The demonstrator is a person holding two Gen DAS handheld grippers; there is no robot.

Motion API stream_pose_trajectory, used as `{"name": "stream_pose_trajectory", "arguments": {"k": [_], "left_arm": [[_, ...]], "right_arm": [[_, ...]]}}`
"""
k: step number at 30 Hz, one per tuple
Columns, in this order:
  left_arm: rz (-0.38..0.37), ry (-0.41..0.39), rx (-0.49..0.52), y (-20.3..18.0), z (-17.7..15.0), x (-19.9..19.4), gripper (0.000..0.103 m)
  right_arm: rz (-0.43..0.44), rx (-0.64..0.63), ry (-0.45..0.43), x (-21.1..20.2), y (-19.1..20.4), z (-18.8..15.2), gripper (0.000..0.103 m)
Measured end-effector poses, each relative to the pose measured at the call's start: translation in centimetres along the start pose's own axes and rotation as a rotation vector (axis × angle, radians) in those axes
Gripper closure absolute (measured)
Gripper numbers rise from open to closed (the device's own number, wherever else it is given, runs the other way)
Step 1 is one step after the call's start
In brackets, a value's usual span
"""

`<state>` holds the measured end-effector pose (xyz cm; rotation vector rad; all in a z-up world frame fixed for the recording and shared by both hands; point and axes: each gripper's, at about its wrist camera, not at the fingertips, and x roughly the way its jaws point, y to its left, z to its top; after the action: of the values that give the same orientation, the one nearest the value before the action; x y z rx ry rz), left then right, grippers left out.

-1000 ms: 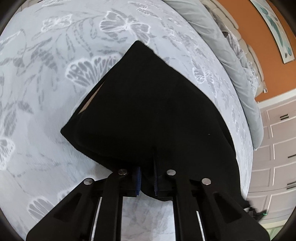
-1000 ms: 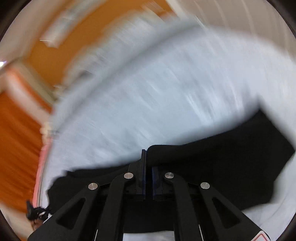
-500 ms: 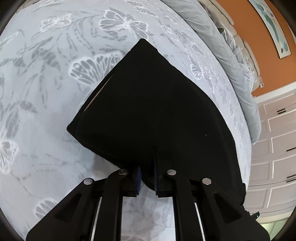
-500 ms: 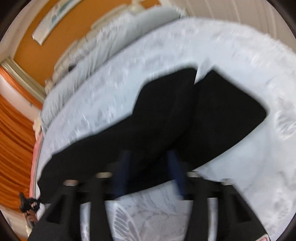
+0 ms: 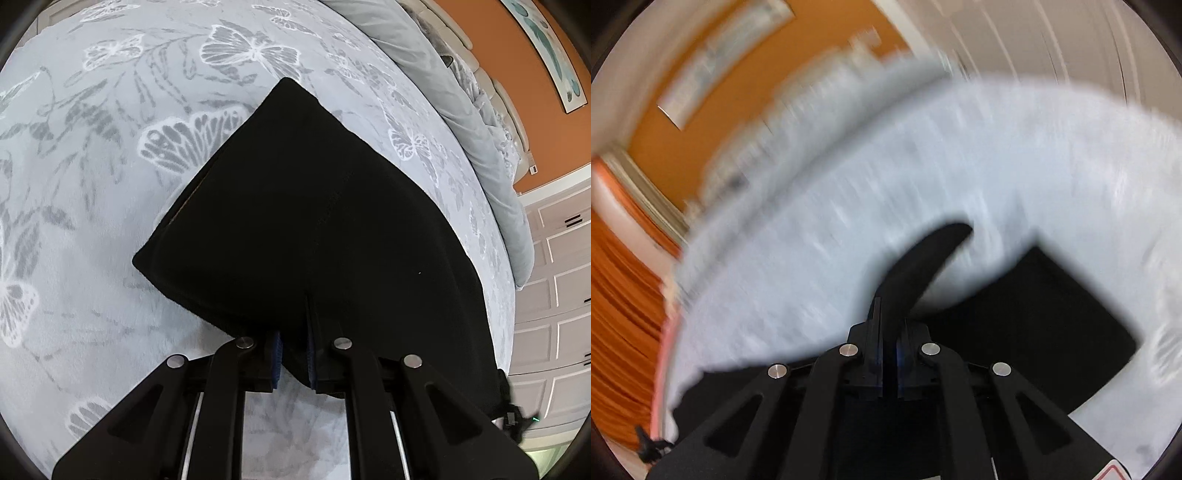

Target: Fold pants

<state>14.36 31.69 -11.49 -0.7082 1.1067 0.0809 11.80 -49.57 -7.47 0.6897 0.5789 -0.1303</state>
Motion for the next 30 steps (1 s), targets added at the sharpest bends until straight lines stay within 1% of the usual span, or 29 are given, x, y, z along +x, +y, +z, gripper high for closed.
{"name": "stream_pose_trajectory", "arguments": {"k": [1, 2, 3, 4, 5, 7, 8, 9, 10, 11, 12, 13, 14, 17, 18, 20, 21, 22, 23, 24, 26, 27, 28, 29, 30], "left_arm": [[0.005, -0.001, 0.008, -0.1, 0.0, 0.1, 0.093], [0.011, 0.001, 0.015, -0.2, 0.1, 0.1, 0.093], [0.017, 0.002, 0.025, -0.3, 0.1, 0.2, 0.093], [0.022, 0.001, 0.031, -0.3, 0.1, 0.2, 0.093], [0.027, 0.001, 0.036, -0.4, 0.2, 0.3, 0.093], [0.034, -0.003, 0.043, -0.5, 0.1, 0.3, 0.092], [0.033, -0.004, 0.041, -0.4, 0.1, 0.3, 0.092], [0.028, -0.006, 0.036, -0.3, 0.1, 0.2, 0.092], [0.022, -0.006, 0.029, -0.2, 0.1, 0.2, 0.092], [0.007, -0.007, 0.014, 0.1, 0.2, 0.1, 0.092], [-0.008, -0.009, -0.001, 0.3, 0.3, -0.1, 0.092], [-0.021, -0.011, -0.013, 0.6, 0.3, -0.2, 0.093], [-0.030, -0.017, -0.021, 0.7, 0.4, -0.4, 0.093], [-0.033, -0.048, -0.009, 0.6, 0.5, -1.4, 0.094], [-0.048, -0.054, -0.017, 0.8, 0.5, -1.8, 0.094], [-0.108, -0.056, -0.051, 1.4, 0.7, -3.2, 0.092], [-0.131, -0.063, -0.064, 1.8, 0.7, -3.9, 0.088], [-0.140, -0.071, -0.065, 2.0, 0.7, -4.4, 0.087], [-0.140, -0.077, -0.058, 2.3, 0.7, -4.7, 0.086], [-0.125, -0.078, -0.053, 2.4, 0.8, -4.7, 0.084], [-0.090, -0.059, -0.060, 2.8, 0.8, -4.0, 0.084], [-0.087, -0.045, -0.070, 3.1, 0.9, -3.5, 0.081], [-0.085, -0.034, -0.072, 3.2, 1.0, -3.1, 0.072], [-0.080, -0.022, -0.068, 3.4, 1.2, -2.5, 0.069], [-0.079, -0.018, -0.068, 3.4, 1.3, -2.1, 0.069]], "right_arm": [[0.011, 0.008, -0.062, -2.3, 0.1, 0.6, 0.099], [-0.012, 0.019, -0.092, -3.6, -0.5, 0.6, 0.099], [-0.069, 0.020, -0.094, -4.2, -1.5, 0.3, 0.098], [-0.137, 0.035, -0.054, -3.7, -3.4, -0.5, 0.098], [-0.177, 0.073, 0.000, -2.7, -5.2, -1.5, 0.097], [-0.234, 0.158, 0.172, 0.0, -9.0, -4.2, 0.095], [-0.202, 0.163, 0.147, -0.3, -9.4, -4.4, 0.096], [-0.201, 0.153, 0.134, -0.8, -9.2, -4.2, 0.088], [-0.223, 0.139, 0.131, -1.3, -8.5, -3.5, 0.083], [-0.216, 0.135, 0.100, -1.9, -8.0, -3.1, 0.070], [-0.206, 0.136, 0.078, -2.4, -7.7, -3.0, 0.054], [-0.214, 0.142, 0.068, -2.8, -7.3, -3.0, 0.050], [-0.230, 0.145, 0.066, -3.1, -7.1, -3.0, 0.049], [-0.257, 0.139, 0.060, -4.5, -5.0, -3.1, 0.049], [-0.261, 0.123, 0.050, -5.3, -3.8, -3.1, 0.049], [-0.253, 0.064, 0.030, -7.0, -1.5, -3.5, 0.049], [-0.249, 0.017, 0.026, -7.5, 0.3, -3.8, 0.049], [-0.244, -0.042, 0.022, -7.9, 2.2, -4.4, 0.049], [-0.240, -0.088, 0.019, -8.4, 3.4, -5.0, 0.047], [-0.235, -0.140, 0.017, -8.6, 5.1, -5.6, 0.042], [-0.219, -0.219, 0.013, -8.9, 7.9, -7.0, 0.039], [-0.207, -0.260, 0.017, -8.8, 9.5, -7.8, 0.039], [-0.192, -0.296, 0.026, -8.5, 10.9, -8.7, 0.039], [-0.176, -0.323, 0.036, -8.2, 12.2, -9.4, 0.039], [-0.156, -0.349, 0.046, -7.9, 13.4, -10.2, 0.039]]}}
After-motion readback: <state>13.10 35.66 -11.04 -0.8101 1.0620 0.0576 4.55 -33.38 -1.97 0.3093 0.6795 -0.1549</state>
